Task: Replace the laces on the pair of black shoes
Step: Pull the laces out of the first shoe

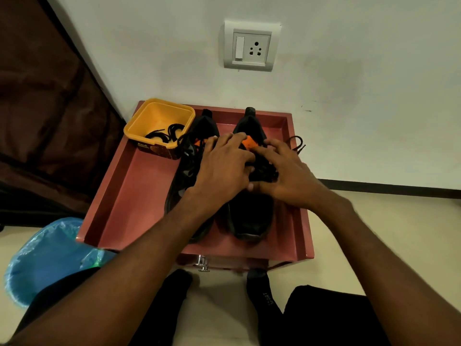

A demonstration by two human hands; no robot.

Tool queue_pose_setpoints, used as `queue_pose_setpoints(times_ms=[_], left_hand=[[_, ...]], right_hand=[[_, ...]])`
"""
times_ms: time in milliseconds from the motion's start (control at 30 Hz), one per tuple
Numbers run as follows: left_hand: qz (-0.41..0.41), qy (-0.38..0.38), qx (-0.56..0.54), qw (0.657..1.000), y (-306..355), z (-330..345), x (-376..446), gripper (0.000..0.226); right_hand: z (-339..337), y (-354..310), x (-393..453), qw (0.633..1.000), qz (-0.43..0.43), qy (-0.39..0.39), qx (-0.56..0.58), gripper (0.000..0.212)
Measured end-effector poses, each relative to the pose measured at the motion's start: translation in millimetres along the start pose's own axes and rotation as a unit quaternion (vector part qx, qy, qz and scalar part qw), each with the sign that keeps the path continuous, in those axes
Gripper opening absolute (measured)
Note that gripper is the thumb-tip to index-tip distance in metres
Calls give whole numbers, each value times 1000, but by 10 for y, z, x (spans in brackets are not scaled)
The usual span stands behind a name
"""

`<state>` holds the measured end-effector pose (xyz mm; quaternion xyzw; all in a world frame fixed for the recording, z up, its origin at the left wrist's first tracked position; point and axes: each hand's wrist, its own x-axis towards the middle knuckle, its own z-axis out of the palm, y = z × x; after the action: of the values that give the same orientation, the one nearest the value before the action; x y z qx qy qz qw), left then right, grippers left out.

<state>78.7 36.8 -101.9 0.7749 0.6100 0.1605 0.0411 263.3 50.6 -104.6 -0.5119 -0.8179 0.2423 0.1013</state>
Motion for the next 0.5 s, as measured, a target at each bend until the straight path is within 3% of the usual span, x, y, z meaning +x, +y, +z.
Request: queue_pose_setpoints(times_ms=[67,133,333,500], left_hand=[[0,15,-37,999,-14,23,-7,19],[1,24,-78,997,-32,38,-20,13],[51,60,-59,995,-88,77,-57,6],[5,106,-111,988,-84,171,-116,7]], right_hand=[[33,-5,3,998,16,-31,-47,116],[40,10,14,998,23,-26,-56,123],[90,25,33,998,34,-17,-42,129],[118,11,60,1000,20,6,-20,124]])
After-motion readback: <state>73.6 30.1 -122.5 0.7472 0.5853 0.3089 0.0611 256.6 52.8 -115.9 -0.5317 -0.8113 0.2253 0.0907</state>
